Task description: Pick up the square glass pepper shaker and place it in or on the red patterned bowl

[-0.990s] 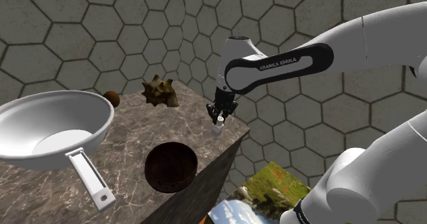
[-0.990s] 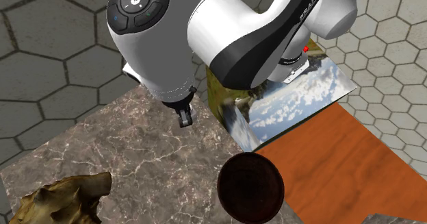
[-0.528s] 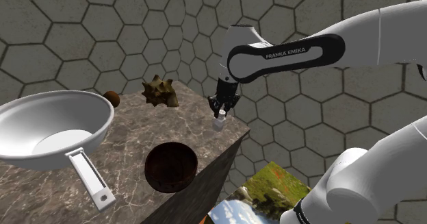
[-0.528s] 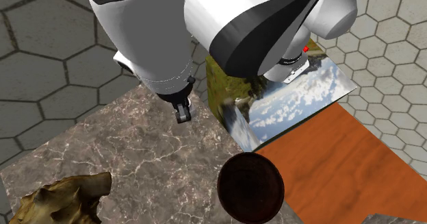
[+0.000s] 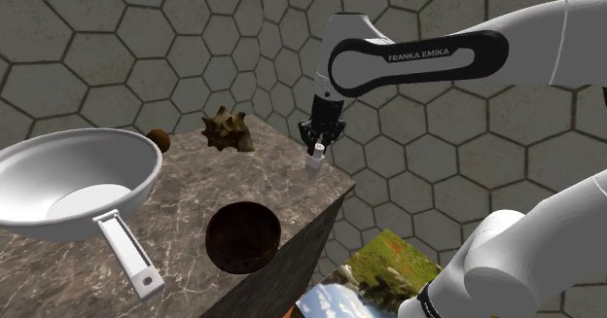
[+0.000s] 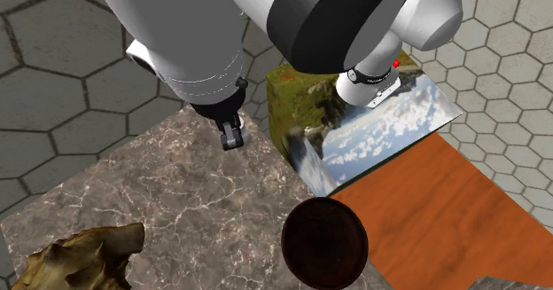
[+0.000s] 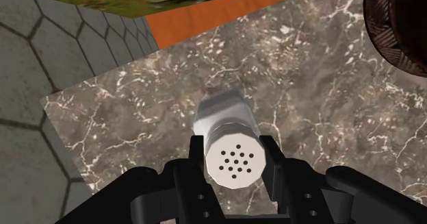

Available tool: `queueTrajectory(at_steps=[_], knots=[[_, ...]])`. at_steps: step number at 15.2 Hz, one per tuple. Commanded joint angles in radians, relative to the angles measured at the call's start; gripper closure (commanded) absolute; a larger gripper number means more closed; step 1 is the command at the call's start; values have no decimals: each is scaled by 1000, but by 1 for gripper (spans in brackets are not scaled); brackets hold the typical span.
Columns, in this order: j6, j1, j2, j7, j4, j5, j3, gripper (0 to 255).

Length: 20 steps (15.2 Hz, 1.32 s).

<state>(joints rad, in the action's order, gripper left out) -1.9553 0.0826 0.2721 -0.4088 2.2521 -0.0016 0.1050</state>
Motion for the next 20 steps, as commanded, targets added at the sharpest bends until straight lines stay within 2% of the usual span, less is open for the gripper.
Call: queueTrajectory(at_steps=[1, 7, 14, 20], knots=[[28, 1, 6, 0, -21, 1, 0, 255], [106, 0, 19, 2, -87, 2, -1, 255], [146, 70, 4, -165, -141, 36, 109, 255], [181, 125, -51, -314, -231, 50, 205, 255]])
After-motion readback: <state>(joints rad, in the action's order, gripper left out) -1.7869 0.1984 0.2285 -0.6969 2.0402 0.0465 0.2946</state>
